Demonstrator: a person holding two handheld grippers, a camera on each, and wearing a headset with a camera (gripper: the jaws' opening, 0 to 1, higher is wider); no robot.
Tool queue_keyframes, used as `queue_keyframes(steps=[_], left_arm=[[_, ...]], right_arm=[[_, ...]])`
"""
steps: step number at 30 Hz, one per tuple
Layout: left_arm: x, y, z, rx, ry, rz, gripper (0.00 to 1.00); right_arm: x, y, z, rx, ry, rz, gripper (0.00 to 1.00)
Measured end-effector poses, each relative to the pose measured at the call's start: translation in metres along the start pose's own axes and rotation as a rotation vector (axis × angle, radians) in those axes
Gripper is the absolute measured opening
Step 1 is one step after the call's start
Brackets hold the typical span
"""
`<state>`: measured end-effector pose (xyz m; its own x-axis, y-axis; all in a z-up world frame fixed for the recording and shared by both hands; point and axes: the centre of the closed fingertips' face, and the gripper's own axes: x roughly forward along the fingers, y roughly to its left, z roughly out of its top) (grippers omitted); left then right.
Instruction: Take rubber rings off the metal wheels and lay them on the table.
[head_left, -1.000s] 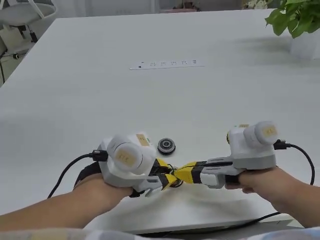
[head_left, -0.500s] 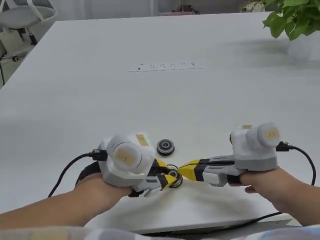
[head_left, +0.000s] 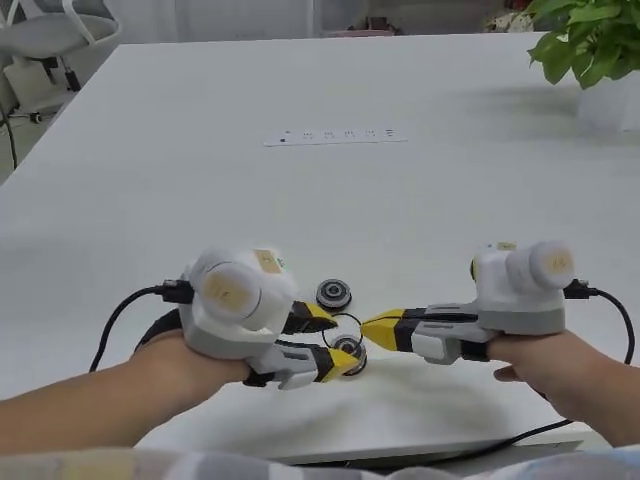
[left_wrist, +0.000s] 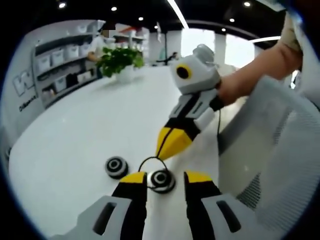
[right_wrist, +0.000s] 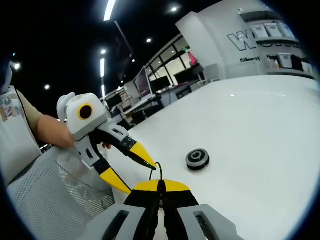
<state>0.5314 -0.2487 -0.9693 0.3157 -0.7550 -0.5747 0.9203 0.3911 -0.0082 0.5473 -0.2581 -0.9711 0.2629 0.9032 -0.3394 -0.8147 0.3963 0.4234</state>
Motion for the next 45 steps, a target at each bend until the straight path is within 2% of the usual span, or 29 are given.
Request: queue_keyframes(steps=[7, 25, 35, 45], left_arm=[[-0.023, 0.003, 0.005, -0.025, -0.025, 0.008, 0.41], [-0.074, 0.031, -0.005, -0.080, -0.061, 0.115, 0.57], [-0.092, 0.041, -0.011, -0.099, -0.072, 0.156, 0.63], [-0.104, 0.048, -0.019, -0.124, -0.075, 0.188, 0.66]], right_arm=[[-0.001, 0.005, 0.007, -0.008, -0.002, 0.014, 0.00], [0.016, 0.013, 0.031, -0.046, 0.025, 0.044, 0.00], [0.033, 0.008, 0.039, -0.052, 0.038, 0.052, 0.00], [0.051, -0.001, 0.033, -0.045, 0.083, 0.030, 0.00]])
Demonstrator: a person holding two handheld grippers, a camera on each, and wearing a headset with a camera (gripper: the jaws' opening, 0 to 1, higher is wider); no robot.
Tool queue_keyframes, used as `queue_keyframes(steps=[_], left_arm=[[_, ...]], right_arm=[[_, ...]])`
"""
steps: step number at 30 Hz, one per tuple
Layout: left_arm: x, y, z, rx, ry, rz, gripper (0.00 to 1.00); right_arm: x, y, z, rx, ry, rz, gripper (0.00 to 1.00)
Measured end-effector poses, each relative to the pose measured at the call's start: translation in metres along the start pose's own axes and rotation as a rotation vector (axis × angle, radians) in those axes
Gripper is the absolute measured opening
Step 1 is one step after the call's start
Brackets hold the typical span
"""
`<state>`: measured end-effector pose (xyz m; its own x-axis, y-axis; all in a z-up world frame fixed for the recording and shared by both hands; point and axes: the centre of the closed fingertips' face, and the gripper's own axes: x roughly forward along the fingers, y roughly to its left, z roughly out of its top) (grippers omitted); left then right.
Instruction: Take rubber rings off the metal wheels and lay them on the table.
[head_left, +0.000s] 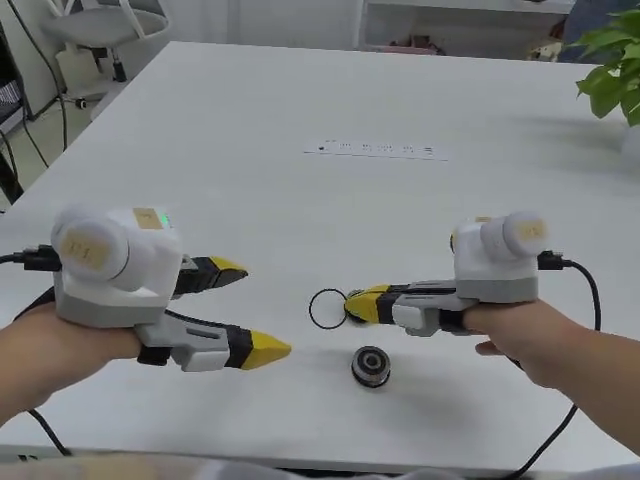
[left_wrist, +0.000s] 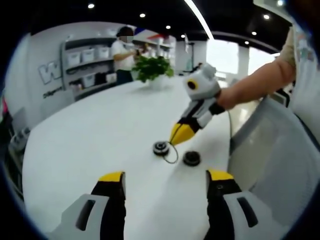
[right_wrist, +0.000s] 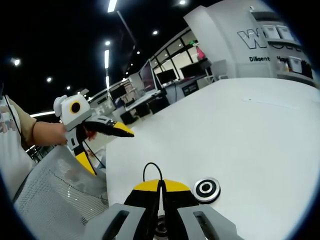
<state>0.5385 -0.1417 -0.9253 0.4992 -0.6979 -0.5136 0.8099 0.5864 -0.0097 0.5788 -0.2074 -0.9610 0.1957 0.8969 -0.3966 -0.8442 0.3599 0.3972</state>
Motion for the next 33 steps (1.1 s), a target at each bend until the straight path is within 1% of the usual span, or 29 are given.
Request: queue_keyframes(steps=[4, 7, 11, 18, 27, 33], left_arm=[[-0.002, 0.002, -0.002, -0.007, 0.001, 0.007, 0.66], [-0.003, 0.003, -0.003, -0.011, -0.001, 0.010, 0.66], [-0.004, 0.003, -0.005, -0.015, 0.001, 0.011, 0.66], [-0.004, 0.002, -0.007, -0.018, 0.006, 0.008, 0.66], [-0.004, 0.002, -0.008, -0.018, 0.010, 0.008, 0.66], [-0.004, 0.002, -0.008, -0.018, 0.014, 0.005, 0.66]], right_arm=[[0.007, -0.001, -0.006, -0.003, 0.032, -0.006, 0.00], [0.010, -0.004, -0.011, 0.000, 0.055, -0.014, 0.00], [0.015, -0.005, -0.018, 0.009, 0.081, -0.021, 0.00], [0.021, -0.004, -0.032, 0.000, 0.130, -0.023, 0.00], [0.023, -0.005, -0.038, -0.025, 0.161, -0.032, 0.00], [0.024, -0.005, -0.039, -0.040, 0.169, -0.034, 0.00]])
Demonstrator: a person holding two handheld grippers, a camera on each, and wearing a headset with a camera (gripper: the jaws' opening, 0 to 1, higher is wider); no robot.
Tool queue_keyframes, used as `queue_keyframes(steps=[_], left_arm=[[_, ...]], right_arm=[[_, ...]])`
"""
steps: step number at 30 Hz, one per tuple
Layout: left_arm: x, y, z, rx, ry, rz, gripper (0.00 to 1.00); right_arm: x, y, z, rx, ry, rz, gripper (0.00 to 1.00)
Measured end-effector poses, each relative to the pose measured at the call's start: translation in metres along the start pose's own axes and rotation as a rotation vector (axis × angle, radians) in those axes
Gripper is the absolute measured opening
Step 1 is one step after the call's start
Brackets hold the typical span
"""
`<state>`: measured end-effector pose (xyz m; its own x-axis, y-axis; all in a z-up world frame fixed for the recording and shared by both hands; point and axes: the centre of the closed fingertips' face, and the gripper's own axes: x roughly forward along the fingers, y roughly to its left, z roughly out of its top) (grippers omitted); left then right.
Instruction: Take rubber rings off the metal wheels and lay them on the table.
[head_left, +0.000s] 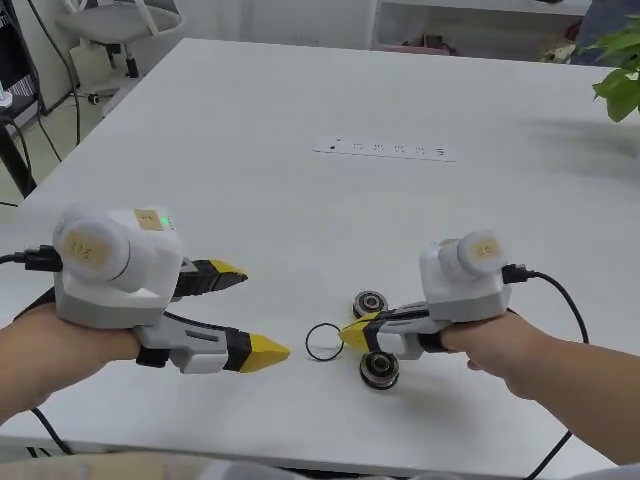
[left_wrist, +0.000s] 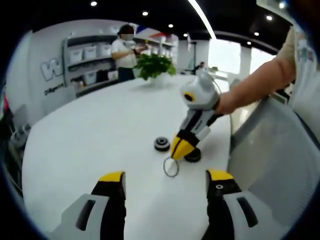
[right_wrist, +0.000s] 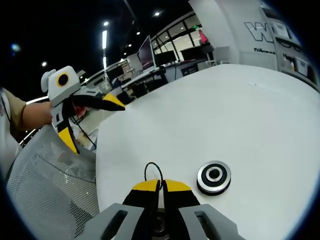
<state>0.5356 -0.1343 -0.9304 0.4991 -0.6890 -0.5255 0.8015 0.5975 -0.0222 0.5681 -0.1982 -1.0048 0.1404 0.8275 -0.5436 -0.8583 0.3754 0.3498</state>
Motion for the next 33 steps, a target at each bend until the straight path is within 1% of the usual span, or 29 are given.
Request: queue_keyframes(steps=[13, 21, 25, 33], left_arm=[[0.002, 0.000, 0.002, 0.007, 0.008, -0.010, 0.66], [0.007, -0.003, 0.007, 0.015, 0.013, -0.026, 0.65], [0.011, -0.005, 0.008, 0.021, 0.019, -0.037, 0.65], [0.019, -0.007, 0.014, 0.032, 0.024, -0.052, 0.65]], right_arm=[[-0.005, 0.004, 0.008, -0.018, -0.027, 0.009, 0.09], [-0.017, 0.003, 0.015, -0.025, -0.062, 0.006, 0.14], [-0.026, 0.001, 0.019, -0.020, -0.089, -0.001, 0.17], [-0.041, -0.002, 0.021, -0.022, -0.121, -0.014, 0.20]])
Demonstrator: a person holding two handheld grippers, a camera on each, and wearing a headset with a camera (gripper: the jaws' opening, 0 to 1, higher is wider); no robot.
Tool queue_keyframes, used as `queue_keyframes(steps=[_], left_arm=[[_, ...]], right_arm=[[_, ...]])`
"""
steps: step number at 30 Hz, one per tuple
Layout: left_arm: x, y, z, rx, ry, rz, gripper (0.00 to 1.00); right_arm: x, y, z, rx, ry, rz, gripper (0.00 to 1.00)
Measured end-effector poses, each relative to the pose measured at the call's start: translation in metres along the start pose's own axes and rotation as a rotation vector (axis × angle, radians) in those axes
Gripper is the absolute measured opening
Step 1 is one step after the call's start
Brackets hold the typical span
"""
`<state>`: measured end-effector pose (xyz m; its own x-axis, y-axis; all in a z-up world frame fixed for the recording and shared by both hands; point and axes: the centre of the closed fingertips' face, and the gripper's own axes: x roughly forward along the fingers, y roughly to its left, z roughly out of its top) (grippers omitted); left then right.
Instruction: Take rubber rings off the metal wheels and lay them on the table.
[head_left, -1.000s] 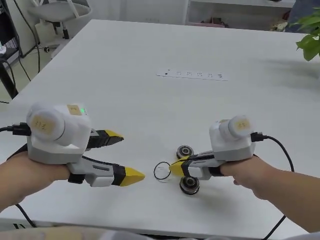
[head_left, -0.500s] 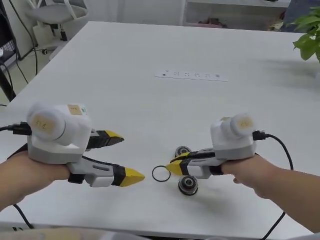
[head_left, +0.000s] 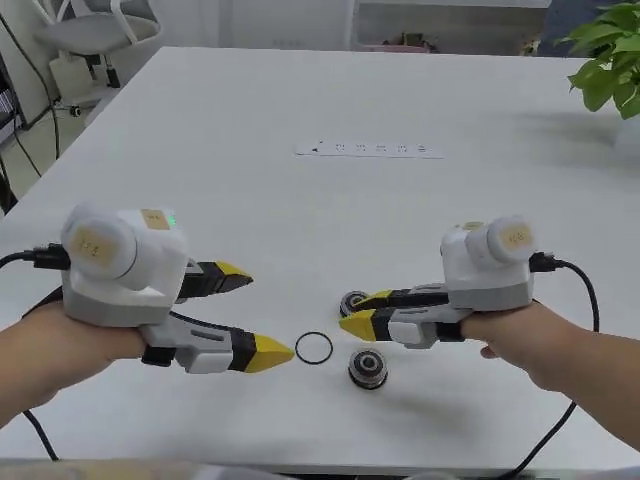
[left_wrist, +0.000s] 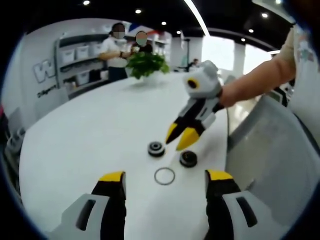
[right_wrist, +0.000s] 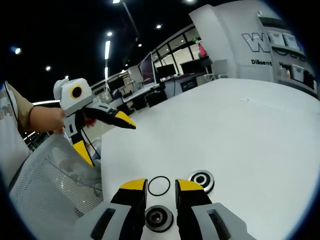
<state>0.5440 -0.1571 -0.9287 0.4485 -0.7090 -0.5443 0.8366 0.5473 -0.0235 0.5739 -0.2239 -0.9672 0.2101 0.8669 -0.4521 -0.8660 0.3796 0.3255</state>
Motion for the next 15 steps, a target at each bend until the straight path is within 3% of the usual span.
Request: queue_keyframes(steps=[15], left_arm=[[0.018, -0.006, 0.009, 0.024, 0.006, -0.034, 0.64]], right_arm=[[-0.019, -0.002, -0.010, -0.023, -0.018, -0.014, 0.22]])
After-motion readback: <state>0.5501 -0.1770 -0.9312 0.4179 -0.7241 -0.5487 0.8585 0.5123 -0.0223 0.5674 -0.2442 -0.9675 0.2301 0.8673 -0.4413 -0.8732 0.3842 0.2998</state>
